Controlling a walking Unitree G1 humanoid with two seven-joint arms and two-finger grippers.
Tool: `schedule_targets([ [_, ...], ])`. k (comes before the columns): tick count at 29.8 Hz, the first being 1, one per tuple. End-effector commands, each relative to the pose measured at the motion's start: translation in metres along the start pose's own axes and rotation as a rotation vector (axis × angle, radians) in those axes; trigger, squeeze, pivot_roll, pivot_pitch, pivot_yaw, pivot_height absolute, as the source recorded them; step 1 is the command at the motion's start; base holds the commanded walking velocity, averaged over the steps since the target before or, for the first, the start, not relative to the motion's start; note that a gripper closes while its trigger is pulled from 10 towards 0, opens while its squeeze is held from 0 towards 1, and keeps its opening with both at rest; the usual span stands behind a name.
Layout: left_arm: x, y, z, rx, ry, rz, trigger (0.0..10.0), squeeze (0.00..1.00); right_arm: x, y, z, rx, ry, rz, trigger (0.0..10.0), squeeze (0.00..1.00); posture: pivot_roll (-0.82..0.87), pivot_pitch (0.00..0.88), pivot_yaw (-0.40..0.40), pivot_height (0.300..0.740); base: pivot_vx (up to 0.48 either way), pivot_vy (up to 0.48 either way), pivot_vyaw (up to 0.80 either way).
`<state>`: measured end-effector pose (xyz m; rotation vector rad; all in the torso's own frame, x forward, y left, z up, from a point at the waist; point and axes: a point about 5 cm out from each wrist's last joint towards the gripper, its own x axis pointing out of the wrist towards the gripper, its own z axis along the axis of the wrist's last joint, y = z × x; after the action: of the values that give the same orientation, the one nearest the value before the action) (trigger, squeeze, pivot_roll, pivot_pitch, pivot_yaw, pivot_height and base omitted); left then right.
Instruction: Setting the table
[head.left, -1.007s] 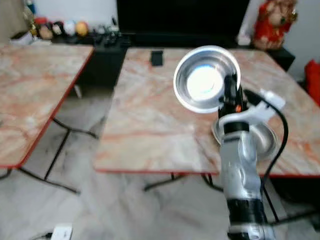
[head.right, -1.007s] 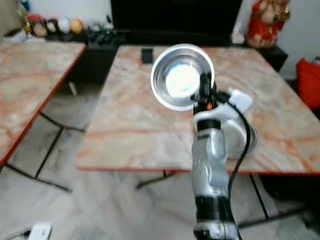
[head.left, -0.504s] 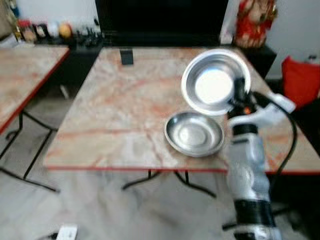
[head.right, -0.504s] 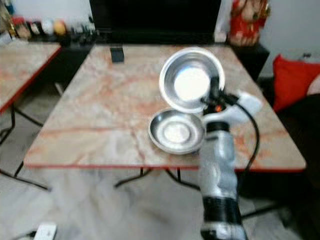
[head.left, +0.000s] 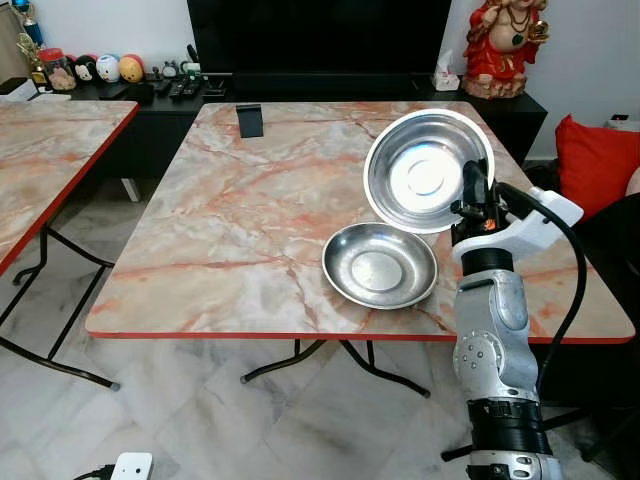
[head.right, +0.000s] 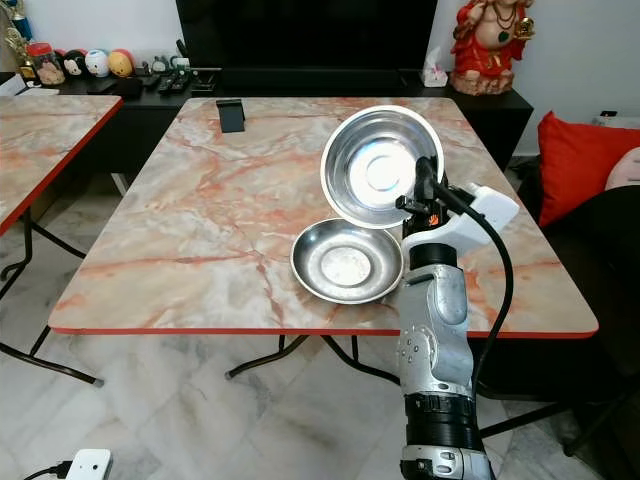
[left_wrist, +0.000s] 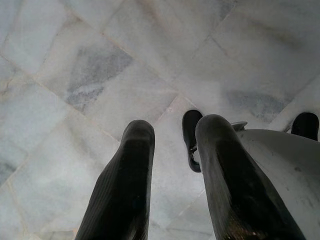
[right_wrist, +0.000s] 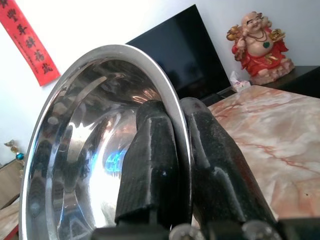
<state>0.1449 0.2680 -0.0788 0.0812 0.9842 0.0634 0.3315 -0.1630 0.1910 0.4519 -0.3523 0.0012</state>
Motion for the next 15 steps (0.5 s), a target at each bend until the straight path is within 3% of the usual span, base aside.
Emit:
schedule_targets([
  [1, -0.001, 0.0034, -0.0017, -0.002, 0.01, 0.007, 10.0, 0.0, 0.0009, 0.0006, -0.0008, -0.007, 0.009, 0.0, 10.0, 0.0, -0.02, 0.0, 0.0, 0.74, 0.0, 0.0, 0.0],
  [3, -0.0011, 0.0037, -0.0023, -0.027, 0.011, 0.013, 10.0, 0.0, 0.0008, 0.0, -0.0017, -0.006, 0.012, -0.005, 10.0, 0.0, -0.01, 0.0, 0.0, 0.74, 0.0, 0.0, 0.0],
  [7, -0.0011, 0.0041, -0.0022, -0.022, 0.013, 0.014, 10.0, 0.0, -0.0002, 0.002, -0.0043, -0.001, 0.025, -0.002, 10.0, 0.0, -0.01, 0.0, -0.001, 0.74, 0.0, 0.48, 0.0],
  [15, -0.0011, 0.0044, -0.0016, -0.012, 0.011, 0.015, 10.0, 0.0, -0.0003, 0.0026, -0.0053, 0.003, 0.032, -0.004, 10.0, 0.0, -0.01, 0.0, 0.001, 0.74, 0.0, 0.0, 0.0],
])
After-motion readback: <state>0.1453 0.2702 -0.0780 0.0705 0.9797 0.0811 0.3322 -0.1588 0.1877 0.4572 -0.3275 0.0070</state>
